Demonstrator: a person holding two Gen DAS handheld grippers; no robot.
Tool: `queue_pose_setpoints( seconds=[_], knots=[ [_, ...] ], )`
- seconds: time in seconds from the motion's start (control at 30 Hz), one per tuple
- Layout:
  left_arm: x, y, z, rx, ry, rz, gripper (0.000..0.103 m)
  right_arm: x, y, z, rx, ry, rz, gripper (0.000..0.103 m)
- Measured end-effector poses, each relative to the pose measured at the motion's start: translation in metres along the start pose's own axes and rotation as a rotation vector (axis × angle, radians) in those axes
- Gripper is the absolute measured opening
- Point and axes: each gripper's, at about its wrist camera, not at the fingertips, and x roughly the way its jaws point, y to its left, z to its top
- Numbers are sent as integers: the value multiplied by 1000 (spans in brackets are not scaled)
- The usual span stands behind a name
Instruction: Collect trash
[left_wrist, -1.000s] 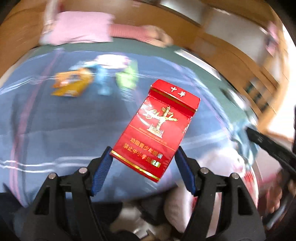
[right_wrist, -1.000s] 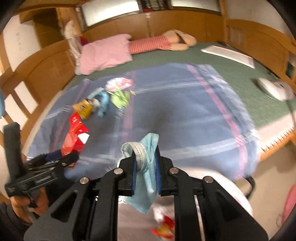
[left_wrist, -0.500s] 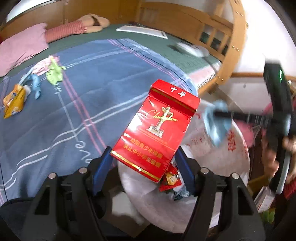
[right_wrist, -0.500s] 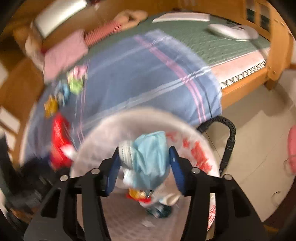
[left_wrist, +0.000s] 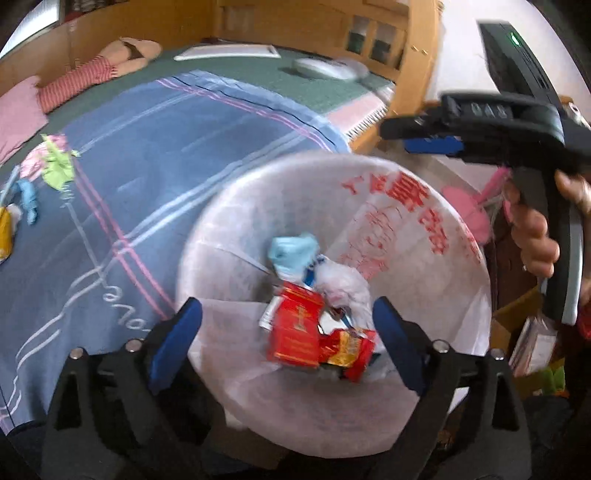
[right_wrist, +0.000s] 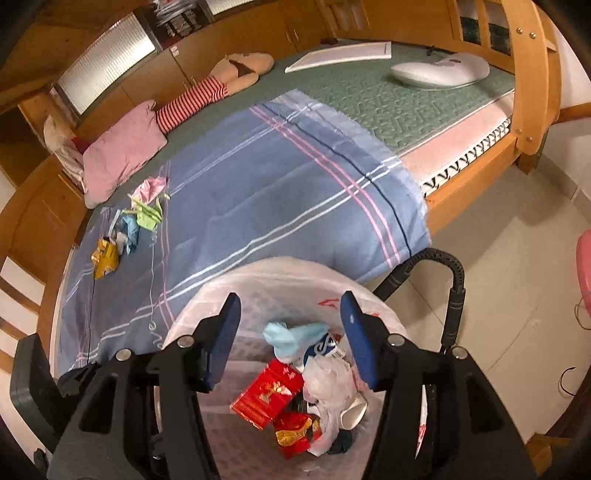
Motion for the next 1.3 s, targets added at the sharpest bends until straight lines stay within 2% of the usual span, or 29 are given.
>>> queue_pose_setpoints(
  seconds=[0.1,0.17,0.2,0.23,0.27,0.3,0.37,0.43,0.47,0.53,0.67,0.73,0.8,0.87,0.9,0.93,1.0,1.03,1.1,1.23,1.3],
  knots=[
    [-10,32,5,-108,-45,97,95,0,5,1,-10,-10,2,55],
    [-18,74,8,-242,-60,209,95,3,9,3,-24,-7,3,55],
    [-20,94,9,-306,-50,266,90,5,12,4,-31,-6,1,55],
    [-23,122,10,-383,-37,325,76,7,14,4,-35,-4,1,55],
    [-26,150,11,-460,-29,367,70,10,17,5,-36,-1,7,55],
    [-29,171,12,-516,-29,385,67,13,19,6,-34,2,13,55],
    [-36,230,15,-716,-44,440,69,17,24,5,-31,9,22,55],
    [-41,282,18,-916,-80,464,81,20,28,5,-33,19,30,55],
    [-41,308,21,-1004,-115,460,84,20,29,4,-34,20,30,55],
    [-38,345,26,-1111,-166,443,91,20,31,5,-41,16,16,55],
    [-15,407,22,-1298,-196,448,95,18,27,11,-46,2,-22,55],
    [0,427,10,-1380,-193,394,95,19,26,13,-54,-3,-41,55],
    [12,435,3,-1423,-161,368,95,25,27,19,-57,1,-52,55],
    [8,434,11,-1348,-182,395,72,34,32,26,-56,11,-49,55],
    [8,434,13,-1307,-182,377,36,40,38,32,-62,15,-37,55],
    [11,434,12,-1285,-145,337,12,45,46,38,-71,15,-23,55],
    [9,430,-3,-1356,-140,298,10,57,73,50,-113,17,26,55],
    [5,427,-15,-1415,-153,251,8,62,84,54,-131,17,44,55],
    [-6,413,-32,-1465,-161,190,6,76,117,68,-190,17,89,55],
    [-34,375,-52,-1462,-181,209,6,120,196,91,-327,4,150,56],
    [-42,353,-62,-1452,-193,228,6,148,232,102,-356,34,208,67]
  ],
)
